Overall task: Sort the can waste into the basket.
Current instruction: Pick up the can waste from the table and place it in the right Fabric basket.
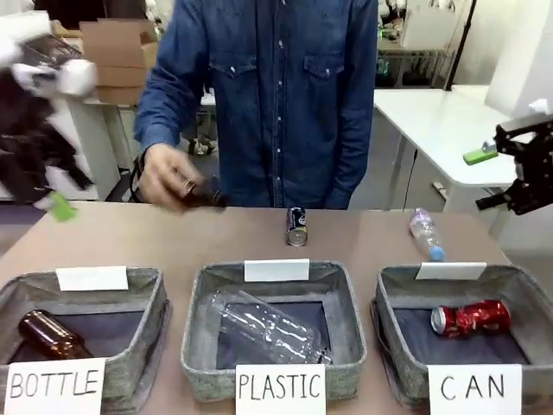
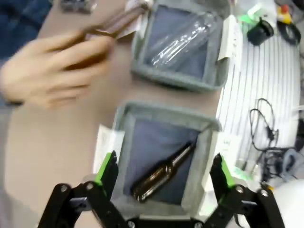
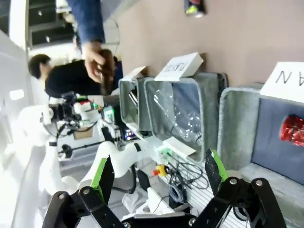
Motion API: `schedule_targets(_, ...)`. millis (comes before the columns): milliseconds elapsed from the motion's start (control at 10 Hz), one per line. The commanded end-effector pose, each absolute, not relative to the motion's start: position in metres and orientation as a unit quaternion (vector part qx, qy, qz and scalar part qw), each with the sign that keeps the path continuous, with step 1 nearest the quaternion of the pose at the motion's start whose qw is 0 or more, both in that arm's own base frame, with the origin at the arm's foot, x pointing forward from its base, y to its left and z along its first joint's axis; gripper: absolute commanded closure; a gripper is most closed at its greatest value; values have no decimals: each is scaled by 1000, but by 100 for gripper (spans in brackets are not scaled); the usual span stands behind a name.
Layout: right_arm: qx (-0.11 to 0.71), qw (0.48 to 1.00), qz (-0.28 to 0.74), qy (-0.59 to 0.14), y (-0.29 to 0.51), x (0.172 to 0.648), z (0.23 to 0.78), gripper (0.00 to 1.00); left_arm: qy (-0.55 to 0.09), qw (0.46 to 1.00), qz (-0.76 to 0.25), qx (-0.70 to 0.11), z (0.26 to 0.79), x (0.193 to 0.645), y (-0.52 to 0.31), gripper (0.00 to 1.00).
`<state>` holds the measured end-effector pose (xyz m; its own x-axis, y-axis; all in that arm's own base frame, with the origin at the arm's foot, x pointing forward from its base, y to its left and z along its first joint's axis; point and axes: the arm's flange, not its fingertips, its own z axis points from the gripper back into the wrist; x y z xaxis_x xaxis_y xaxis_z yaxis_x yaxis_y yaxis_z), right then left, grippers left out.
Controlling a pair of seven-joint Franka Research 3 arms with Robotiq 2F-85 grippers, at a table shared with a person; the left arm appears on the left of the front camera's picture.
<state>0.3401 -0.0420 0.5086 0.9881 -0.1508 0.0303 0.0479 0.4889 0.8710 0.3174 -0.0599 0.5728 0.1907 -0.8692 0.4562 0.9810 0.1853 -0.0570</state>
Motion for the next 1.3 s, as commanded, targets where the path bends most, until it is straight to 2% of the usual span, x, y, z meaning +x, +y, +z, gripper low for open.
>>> schedule_targets(0,502,857,-85,-74,-78,325,507,0,-170,806,-544,-157,607,290,10,0)
schedule_targets(200,502,857,-85,-74,-78,325,507,0,-123,886,-431,-118,661,240,138,0)
schedule_targets(400,502,857,-85,-74,-78,325,507,0,-117,918,-351,-145,660,222,195,0)
schedule_targets(500,502,857,-85,-74,-78,325,507,0,-116,924,-328,-155,648,223,204,0)
schedule_targets(800,502,857,-85,-74,-78,325,507,0,-147,911,-346,-170,633,234,196,0)
schedule_targets(1100,502,857,-85,-74,-78,325,507,0,-165,899,-366,-178,638,255,153,0)
schedule_targets(1200,502,857,-85,-74,-78,325,507,0,-152,902,-360,-183,637,265,127,0)
